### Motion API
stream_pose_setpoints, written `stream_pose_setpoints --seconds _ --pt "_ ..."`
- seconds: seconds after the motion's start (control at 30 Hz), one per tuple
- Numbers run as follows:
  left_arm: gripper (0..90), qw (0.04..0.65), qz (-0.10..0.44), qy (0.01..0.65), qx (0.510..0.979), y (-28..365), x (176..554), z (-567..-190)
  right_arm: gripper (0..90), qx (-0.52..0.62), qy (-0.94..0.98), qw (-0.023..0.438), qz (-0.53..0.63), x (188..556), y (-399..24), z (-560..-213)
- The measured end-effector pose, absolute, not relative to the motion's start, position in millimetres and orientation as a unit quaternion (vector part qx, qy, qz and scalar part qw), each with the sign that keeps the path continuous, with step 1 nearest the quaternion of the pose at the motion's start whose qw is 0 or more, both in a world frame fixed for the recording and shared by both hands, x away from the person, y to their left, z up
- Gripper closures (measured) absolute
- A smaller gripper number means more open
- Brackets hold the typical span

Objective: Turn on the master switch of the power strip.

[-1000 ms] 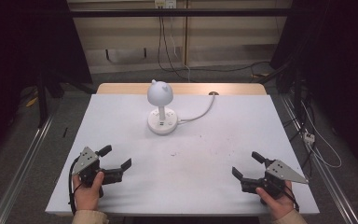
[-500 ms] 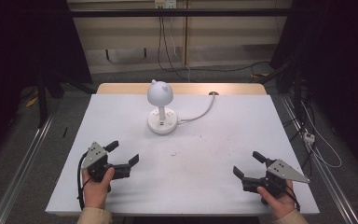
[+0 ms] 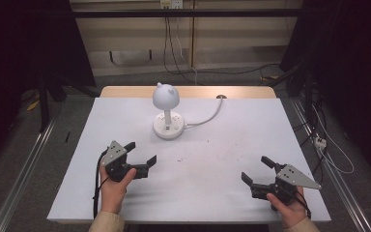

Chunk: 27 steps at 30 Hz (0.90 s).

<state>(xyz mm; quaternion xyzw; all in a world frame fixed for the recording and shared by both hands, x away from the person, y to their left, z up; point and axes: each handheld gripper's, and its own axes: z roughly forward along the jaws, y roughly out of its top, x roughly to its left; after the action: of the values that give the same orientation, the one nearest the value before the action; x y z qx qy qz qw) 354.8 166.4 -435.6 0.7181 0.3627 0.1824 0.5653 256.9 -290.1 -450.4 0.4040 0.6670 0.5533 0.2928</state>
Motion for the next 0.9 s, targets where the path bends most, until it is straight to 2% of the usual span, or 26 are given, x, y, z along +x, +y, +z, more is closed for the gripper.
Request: stream_pose_setpoints --seconds 0.9 --pt "4.5 0.552 0.166 0.346 0.74 107.5 392.4 -429.3 6.3 0.404 0.666 0.297 0.552 256.4 -295.4 -448.9"
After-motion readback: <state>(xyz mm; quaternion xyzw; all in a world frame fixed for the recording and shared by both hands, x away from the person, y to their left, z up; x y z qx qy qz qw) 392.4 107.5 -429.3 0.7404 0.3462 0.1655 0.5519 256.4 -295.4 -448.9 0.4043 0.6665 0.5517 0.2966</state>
